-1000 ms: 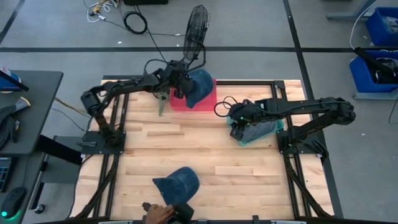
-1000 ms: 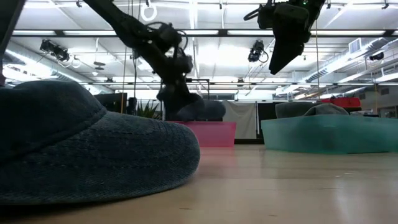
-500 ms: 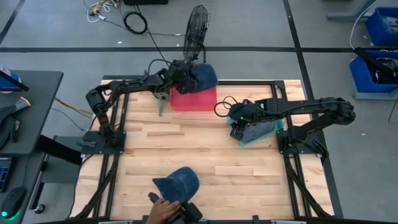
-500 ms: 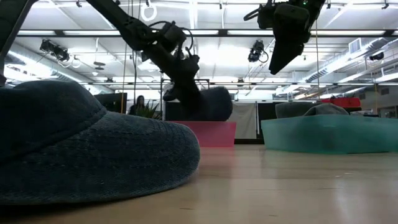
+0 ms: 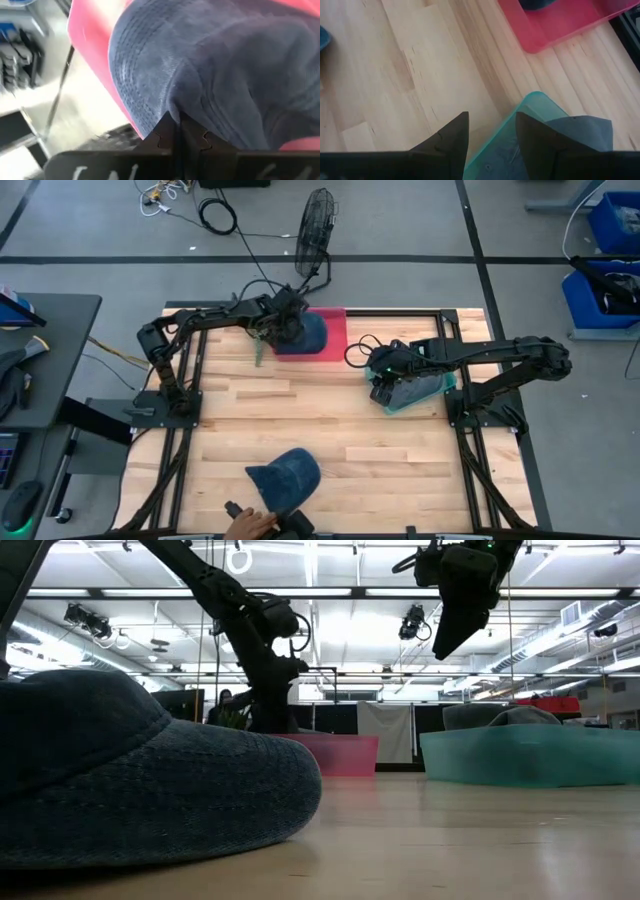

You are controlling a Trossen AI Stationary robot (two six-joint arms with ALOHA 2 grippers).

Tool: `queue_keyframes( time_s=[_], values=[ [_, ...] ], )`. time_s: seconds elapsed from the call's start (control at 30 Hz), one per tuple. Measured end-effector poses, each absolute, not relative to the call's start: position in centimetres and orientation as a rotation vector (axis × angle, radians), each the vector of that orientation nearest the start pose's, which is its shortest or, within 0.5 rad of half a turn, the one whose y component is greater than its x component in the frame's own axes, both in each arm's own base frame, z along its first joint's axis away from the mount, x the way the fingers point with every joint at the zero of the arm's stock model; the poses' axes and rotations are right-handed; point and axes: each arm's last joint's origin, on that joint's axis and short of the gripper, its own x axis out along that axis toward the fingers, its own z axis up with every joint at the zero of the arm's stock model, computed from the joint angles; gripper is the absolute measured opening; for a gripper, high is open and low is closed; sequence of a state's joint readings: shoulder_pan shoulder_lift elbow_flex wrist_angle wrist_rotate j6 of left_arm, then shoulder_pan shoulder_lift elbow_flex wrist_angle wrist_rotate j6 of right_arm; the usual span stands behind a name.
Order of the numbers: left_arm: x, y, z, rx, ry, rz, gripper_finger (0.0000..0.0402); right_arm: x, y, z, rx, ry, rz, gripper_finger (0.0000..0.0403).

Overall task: Pick & Place hat
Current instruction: Put the top blue cap into the red bin

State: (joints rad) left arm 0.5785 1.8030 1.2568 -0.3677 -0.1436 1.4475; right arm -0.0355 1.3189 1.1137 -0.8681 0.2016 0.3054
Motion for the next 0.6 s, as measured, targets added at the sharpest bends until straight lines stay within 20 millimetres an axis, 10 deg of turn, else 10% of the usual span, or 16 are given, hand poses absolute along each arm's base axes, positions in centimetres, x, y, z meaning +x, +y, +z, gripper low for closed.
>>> queue_keyframes(
  time_s=[0.6],
  values=[
    [32.23, 21.36, 21.15, 0.776, 1.043, 0.095, 0.0109, 25.19, -1.47, 28.36, 0.185, 1.027, -0.374, 0.0165]
  ],
)
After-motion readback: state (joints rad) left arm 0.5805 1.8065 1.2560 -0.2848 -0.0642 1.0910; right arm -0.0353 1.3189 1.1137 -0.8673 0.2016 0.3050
